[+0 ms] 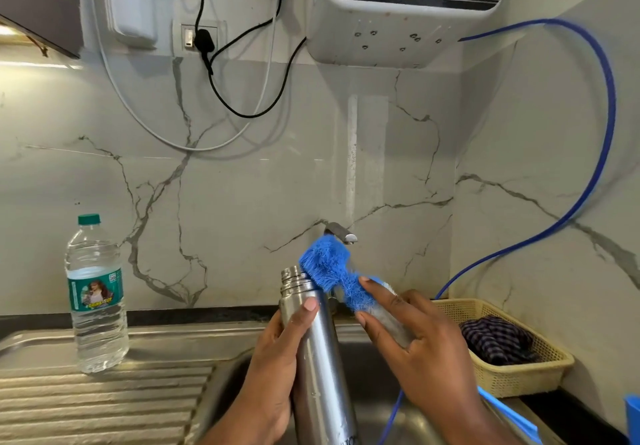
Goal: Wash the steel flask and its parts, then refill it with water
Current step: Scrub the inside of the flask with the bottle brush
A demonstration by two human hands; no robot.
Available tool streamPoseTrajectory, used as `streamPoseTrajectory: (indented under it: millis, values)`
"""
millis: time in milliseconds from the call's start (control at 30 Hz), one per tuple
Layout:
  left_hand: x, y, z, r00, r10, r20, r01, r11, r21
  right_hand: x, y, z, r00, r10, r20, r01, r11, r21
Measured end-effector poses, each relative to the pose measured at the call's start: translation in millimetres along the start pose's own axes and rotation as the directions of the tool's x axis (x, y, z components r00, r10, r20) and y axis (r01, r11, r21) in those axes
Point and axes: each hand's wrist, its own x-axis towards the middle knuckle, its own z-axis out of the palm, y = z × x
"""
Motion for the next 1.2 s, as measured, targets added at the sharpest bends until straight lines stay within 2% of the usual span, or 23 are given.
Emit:
streamPoseTrajectory:
  millis: [67,167,433,600,733,833,900,967,1100,1200]
  values:
    - [-2,2,2,1.0,0.016,-0.006,-0.016,1.0,0.005,-1,-4,1,0.999,-0.044,0.006,0.044,0.999,0.002]
    - [1,-2,1,0.999,-0.013,-0.051,0.012,1.0,-0.015,-2,-2,6,0.999,-0.002,0.05,0.003,1.0,-0.018]
    - [5,-3,-4,0.997,0.005,-0.079,-0.006,1.0,-0.013,-3,3,6,0.999,0.008,0.034,-0.007,1.0,-0.02]
    - [3,2,-3,1.0,0.023,-0.01,-0.022,0.999,0.038,-4,-5,3,0.999,-0.031,0.011,0.031,0.999,-0.021]
    - [3,-3,-5,0.996,-0.029,-0.079,0.033,0.998,0.044,-5,-5,6,0.999,0.012,0.039,-0.009,0.998,-0.061]
    - [1,-2,-3,0.999,-0.038,-0.01,0.039,0.998,0.052,-4,-11,4,0.999,-0.049,0.021,0.051,0.997,-0.059]
    - [0,-3,-1,1.0,0.003,0.012,-0.004,0.997,0.073,-3,-9,5,1.0,-0.006,0.015,0.007,0.997,-0.076]
    - [2,-5,-1,1.0,0.014,0.003,-0.014,0.998,0.057,-3,-2,5,1.0,0.012,0.013,-0.01,0.993,-0.116]
    - [4,-6,-4,0.999,0.022,-0.038,-0.021,0.999,0.049,1,1,-1,0.995,-0.101,-0.005,0.098,0.98,-0.17]
    - [5,-7,-7,1.0,0.012,-0.029,-0.012,1.0,0.022,3,7,-2,0.999,-0.051,-0.02,0.046,0.982,-0.183]
